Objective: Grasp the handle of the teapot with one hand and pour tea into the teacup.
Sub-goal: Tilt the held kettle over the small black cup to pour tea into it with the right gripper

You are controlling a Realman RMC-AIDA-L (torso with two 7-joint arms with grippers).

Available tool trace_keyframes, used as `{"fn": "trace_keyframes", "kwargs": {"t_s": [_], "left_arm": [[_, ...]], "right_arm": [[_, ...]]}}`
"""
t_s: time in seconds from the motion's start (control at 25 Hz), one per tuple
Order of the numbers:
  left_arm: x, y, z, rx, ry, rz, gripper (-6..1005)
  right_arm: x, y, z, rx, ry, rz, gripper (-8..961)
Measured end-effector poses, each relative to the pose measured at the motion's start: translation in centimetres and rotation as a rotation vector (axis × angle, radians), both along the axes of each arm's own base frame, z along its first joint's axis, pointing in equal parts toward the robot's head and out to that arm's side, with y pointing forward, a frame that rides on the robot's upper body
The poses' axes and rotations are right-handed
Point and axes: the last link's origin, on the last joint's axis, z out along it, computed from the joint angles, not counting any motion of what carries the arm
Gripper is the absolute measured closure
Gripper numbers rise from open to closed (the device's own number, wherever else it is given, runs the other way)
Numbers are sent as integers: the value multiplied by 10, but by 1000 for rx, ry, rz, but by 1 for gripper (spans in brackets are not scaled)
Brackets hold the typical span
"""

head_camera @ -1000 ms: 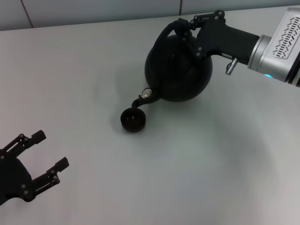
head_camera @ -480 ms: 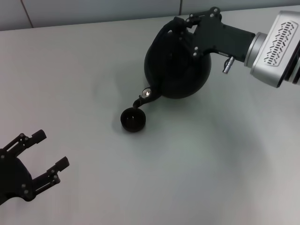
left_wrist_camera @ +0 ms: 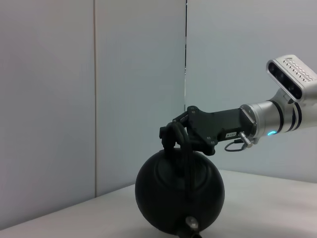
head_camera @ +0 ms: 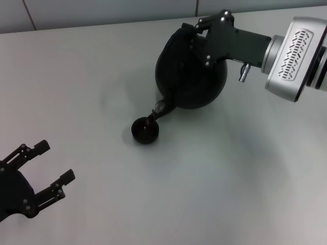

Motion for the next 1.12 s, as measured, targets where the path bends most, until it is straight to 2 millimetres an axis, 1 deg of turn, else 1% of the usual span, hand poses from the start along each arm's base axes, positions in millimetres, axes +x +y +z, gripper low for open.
{"fn": "trace_keyframes", "kwargs": {"t_s": [0.68, 0.88, 0.96, 1.0, 1.12], "left_arm": [[2, 3, 2, 6, -5, -9, 189], [2, 3, 2, 6, -6, -8, 189], [2, 3, 1, 6, -6, -8, 189], [2, 3, 1, 6, -6, -8, 189], [2, 3, 1, 6, -7, -8, 189]], "right_arm": [[-7, 2, -3, 22, -31, 52, 867], [-5, 4, -2, -25, 35, -37, 867], [-4, 6, 0, -47, 72, -89, 867], [-1, 7, 4, -71, 115, -147, 867], [2, 7, 6, -92, 148, -192, 867]]}}
